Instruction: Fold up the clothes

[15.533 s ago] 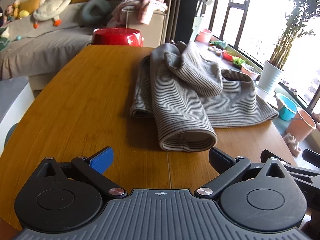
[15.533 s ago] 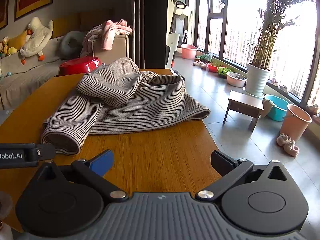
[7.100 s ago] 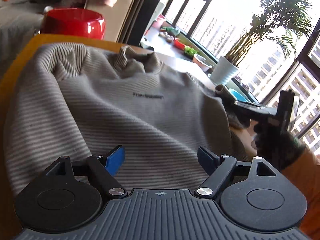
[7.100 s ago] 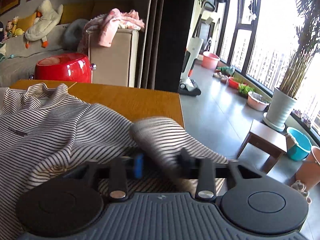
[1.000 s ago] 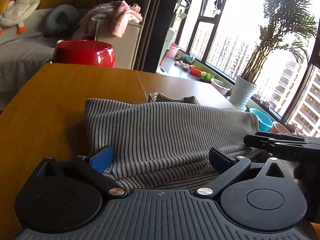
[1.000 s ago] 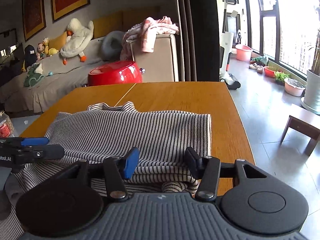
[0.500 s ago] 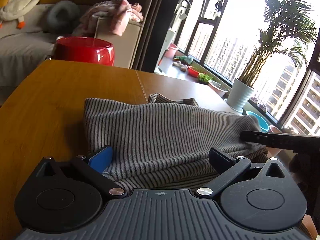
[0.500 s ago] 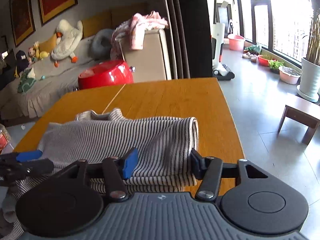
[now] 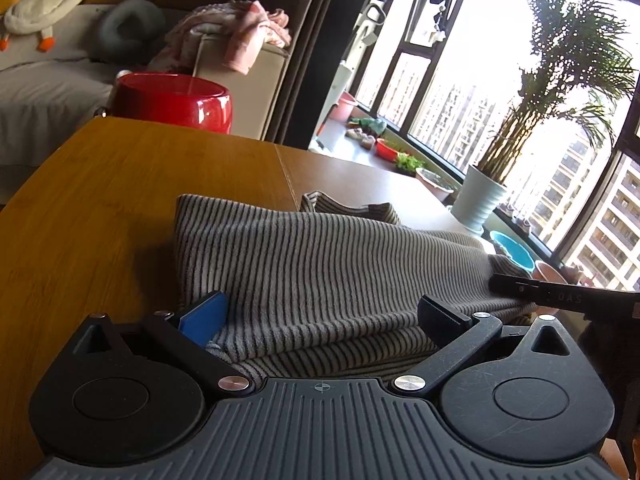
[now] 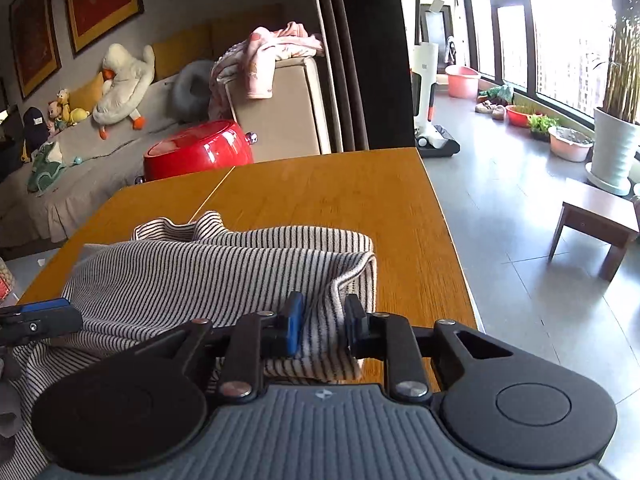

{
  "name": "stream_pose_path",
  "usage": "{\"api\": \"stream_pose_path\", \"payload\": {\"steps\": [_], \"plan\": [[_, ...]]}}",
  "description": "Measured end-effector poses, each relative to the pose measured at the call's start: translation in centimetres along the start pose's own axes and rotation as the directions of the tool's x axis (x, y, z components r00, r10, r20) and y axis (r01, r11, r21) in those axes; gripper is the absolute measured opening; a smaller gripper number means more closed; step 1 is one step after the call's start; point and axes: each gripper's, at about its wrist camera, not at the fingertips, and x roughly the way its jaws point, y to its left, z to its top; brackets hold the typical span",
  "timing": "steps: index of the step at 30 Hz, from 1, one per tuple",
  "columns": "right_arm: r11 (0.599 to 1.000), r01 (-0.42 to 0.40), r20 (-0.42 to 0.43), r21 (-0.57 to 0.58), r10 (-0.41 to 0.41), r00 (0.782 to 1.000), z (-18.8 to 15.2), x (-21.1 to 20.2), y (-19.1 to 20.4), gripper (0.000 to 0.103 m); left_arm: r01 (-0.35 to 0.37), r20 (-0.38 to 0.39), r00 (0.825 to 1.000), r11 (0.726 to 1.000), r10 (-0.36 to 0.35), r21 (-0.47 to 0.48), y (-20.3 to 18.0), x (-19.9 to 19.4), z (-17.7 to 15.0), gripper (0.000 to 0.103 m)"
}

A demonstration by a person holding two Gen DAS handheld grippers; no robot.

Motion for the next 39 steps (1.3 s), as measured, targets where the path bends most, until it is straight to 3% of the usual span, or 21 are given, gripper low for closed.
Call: {"api": "stream_pose_path", "payload": {"steps": [5,8,11,13,16,18,21,22,24,28,29,30,31,32,35,37,39], "plan": [[0.994,0.059,0.101,-0.096,-0.049,0.994,1.5,-2.9,1.7,0.029,-0.005,-0.003,1.000,1.000,0.005,0.003,-0.1,0.1,0.1,0.103],[0.995,-0.042,0.114,-0.087,0.052,0.992,2.1,-3.8,2.3,0.029,-0.005,0.015,1.000,1.000,0.005,-0.005,-0.2,-1.0,0.7,0.103],[0.994,-0.089,0.003,-0.067,0.089,0.996,1.3,-1.3,2.0,0.034,0.026,0.043,0.999,0.999,-0.025,-0.021,0.0,-2.1,2.2,0.103],[0.994,-0.072,-0.036,-0.076,0.070,0.997,0.8,0.1,1.8,0.035,0.030,0.008,1.000,0.999,-0.030,-0.038,0.8,-1.3,3.7,0.103],[0.993,-0.050,-0.037,-0.107,0.046,0.998,1.3,0.6,2.2,0.035,-0.062,-0.075,0.995,0.998,0.062,0.008,2.2,1.3,4.9,0.100],[0.984,-0.051,0.002,-0.170,0.052,0.999,2.7,0.0,3.5,0.035,-0.152,-0.113,0.981,0.987,0.158,0.058,3.2,2.7,5.1,0.079],[0.971,-0.097,0.033,-0.217,0.106,0.994,5.6,0.2,5.3,0.038,-0.180,-0.109,0.977,0.983,0.182,0.029,5.3,3.1,5.5,0.087],[0.968,-0.120,0.023,-0.219,0.128,0.992,6.5,1.0,5.9,0.044,-0.189,-0.102,0.976,0.982,0.190,0.020,5.8,3.0,5.7,0.087],[0.963,-0.166,-0.024,-0.214,0.165,0.986,7.7,3.8,7.0,0.053,-0.204,-0.085,0.975,0.979,0.203,-0.003,6.7,2.6,6.1,0.087],[0.958,-0.189,-0.136,-0.215,0.162,0.977,7.6,9.5,8.5,0.054,-0.195,-0.052,0.980,0.978,0.191,-0.074,8.9,0.7,6.5,0.091],[0.954,-0.200,-0.152,-0.222,0.169,0.974,7.3,10.3,8.8,0.051,-0.183,-0.045,0.983,0.979,0.179,-0.091,9.3,0.0,6.5,0.094],[0.951,-0.211,-0.168,-0.228,0.175,0.970,7.0,11.1,9.1,0.041,-0.171,-0.038,0.985,0.979,0.168,-0.108,9.8,-0.6,6.5,0.095],[0.948,-0.217,-0.177,-0.234,0.178,0.968,6.8,11.7,9.4,0.014,-0.161,-0.031,0.987,0.980,0.158,-0.121,10.2,-1.0,6.5,0.095],[0.948,-0.210,-0.167,-0.239,0.173,0.971,7.1,11.6,9.9,0.007,-0.151,-0.025,0.988,0.979,0.149,-0.134,10.5,-1.4,6.6,0.095],[0.948,-0.204,-0.105,-0.246,0.183,0.978,8.7,11.1,10.8,0.006,-0.132,-0.003,0.991,0.978,0.133,-0.162,10.8,-1.5,7.6,0.095],[0.955,-0.239,-0.041,-0.177,0.236,0.971,11.2,9.7,10.6,0.006,-0.119,0.022,0.992,0.978,0.125,-0.169,10.7,-1.8,8.2,0.095],[0.945,-0.275,0.035,-0.178,0.285,0.958,13.2,6.8,10.7,0.005,-0.096,0.053,0.993,0.979,0.107,-0.182,10.5,-2.5,8.8,0.096]]}}
